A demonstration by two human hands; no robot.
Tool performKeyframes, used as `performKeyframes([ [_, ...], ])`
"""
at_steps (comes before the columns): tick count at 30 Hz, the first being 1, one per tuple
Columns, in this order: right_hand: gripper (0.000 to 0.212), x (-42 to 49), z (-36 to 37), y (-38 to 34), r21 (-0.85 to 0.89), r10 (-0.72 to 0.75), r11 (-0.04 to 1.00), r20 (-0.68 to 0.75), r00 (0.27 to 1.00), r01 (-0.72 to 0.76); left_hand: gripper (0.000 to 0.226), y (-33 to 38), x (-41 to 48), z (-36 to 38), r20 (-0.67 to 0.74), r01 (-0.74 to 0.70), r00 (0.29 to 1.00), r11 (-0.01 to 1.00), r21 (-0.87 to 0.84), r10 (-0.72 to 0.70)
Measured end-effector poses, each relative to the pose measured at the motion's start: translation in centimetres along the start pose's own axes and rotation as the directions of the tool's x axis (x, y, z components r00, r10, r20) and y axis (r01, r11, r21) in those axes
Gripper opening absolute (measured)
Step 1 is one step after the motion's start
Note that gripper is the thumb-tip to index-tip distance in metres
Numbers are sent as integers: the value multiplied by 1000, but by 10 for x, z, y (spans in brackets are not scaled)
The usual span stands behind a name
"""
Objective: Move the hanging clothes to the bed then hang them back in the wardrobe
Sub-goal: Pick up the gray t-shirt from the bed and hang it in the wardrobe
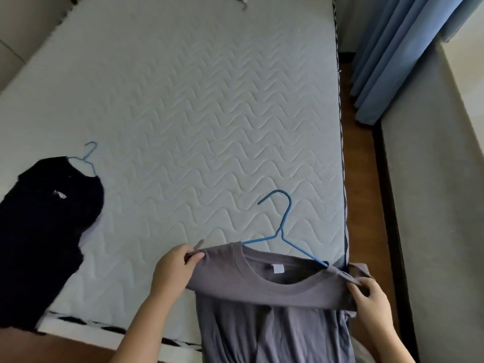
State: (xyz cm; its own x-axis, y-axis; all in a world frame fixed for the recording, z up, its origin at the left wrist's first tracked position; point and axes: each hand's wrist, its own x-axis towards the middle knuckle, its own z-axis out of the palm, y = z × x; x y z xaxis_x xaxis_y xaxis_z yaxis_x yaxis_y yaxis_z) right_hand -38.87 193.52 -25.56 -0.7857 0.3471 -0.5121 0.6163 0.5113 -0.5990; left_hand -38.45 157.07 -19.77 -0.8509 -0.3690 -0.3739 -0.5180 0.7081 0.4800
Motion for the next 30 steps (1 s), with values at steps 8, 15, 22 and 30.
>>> performKeyframes([
  [8,8,-45,-5,-90,-78,-455,878,167,875,472,19,-58,-139,-67,-335,135,923,973,-186,-192],
  [15,10,-113,73,-183,-16,-648,688,436,625,725,17,-126,-236,-119,-635,296,664,919,-261,-394],
  [22,13,-226,162,-271,155,-765,481,555,327,863,20,-205,-311,-174,-747,349,399,841,-413,-533],
  [30,22,-382,286,-354,415,-795,457,587,153,787,7,-330,-371,-269,-772,237,251,810,-537,-585],
])
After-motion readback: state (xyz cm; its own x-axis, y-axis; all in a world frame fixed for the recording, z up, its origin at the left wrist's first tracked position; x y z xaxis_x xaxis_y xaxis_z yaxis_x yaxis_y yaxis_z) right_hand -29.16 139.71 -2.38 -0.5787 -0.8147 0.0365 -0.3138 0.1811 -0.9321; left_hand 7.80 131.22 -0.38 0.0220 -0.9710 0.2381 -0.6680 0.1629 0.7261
